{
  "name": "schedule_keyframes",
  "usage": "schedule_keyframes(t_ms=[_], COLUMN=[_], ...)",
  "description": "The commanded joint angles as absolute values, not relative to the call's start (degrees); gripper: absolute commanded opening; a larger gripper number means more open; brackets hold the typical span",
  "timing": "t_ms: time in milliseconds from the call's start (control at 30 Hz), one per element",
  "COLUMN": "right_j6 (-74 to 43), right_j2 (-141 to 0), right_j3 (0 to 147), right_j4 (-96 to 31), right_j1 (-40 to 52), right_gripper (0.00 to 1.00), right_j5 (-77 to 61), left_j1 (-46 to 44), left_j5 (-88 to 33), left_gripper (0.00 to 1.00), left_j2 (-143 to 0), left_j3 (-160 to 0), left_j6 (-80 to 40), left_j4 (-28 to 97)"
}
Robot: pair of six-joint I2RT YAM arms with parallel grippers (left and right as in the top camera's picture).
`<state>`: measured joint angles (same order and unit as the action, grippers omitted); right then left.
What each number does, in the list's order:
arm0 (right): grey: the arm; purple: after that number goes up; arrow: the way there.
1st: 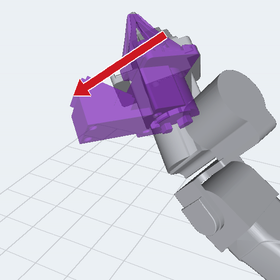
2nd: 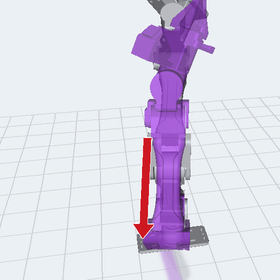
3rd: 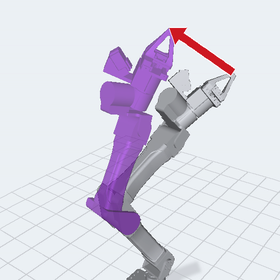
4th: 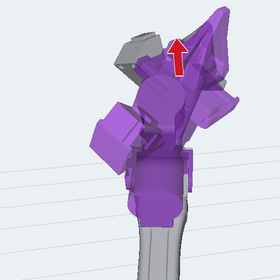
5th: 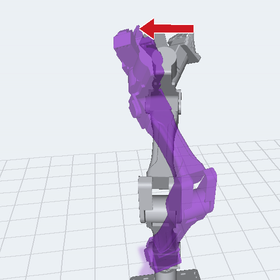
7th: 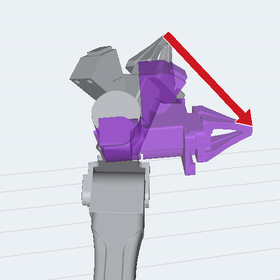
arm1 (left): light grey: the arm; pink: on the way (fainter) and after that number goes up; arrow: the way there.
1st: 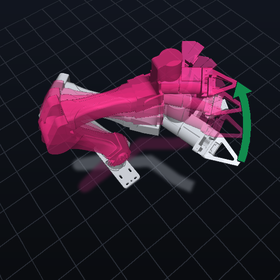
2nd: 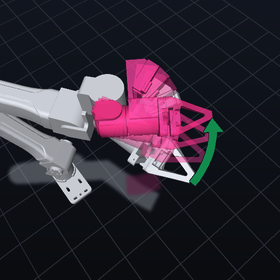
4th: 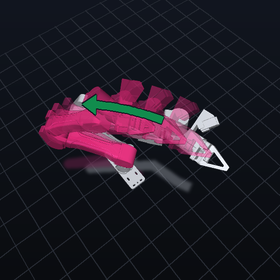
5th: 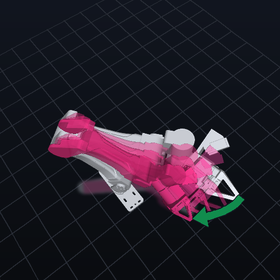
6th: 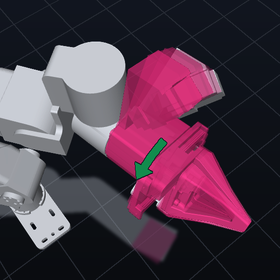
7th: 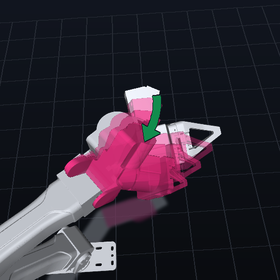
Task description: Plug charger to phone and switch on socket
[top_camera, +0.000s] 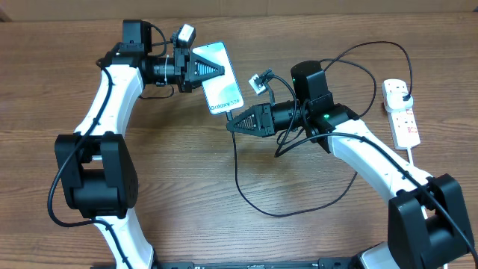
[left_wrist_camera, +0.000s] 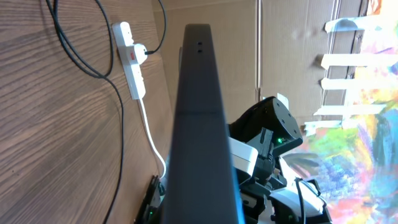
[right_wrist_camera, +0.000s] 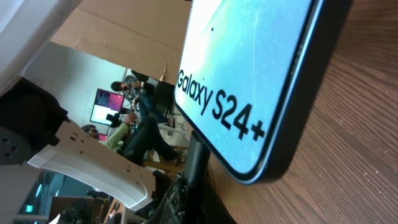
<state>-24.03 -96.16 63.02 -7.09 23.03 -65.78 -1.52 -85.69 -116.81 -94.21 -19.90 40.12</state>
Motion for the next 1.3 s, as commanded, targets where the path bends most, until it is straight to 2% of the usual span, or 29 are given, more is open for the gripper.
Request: schedule_keyframes(t_ms=[0,333,1267], right_j6=[-24.05,-24.05,-24.23], right_j2=[-95.46,-95.46,-95.46], right_j3=[63.70,63.70,63.70], right_j4=[-5.63,-5.65,-4.71], right_j1=[22.76,22.46,18.70], right_gripper=[0.04,0.04,0.04], right_j5=[-62.74,-62.59,-62.59], left_j1=[-5.10,-6.02,-6.04], left_j5=[-90.67,-90.67,-90.65], left_gripper=[0.04,0.04,0.04], left_j2=[-116.46,-116.46,-116.46], left_j3=[-95.02,-95.02,-95.02], left_j6=[-16.51,-13.17,-13.06], left_j4=[40.56,43.24,43.29])
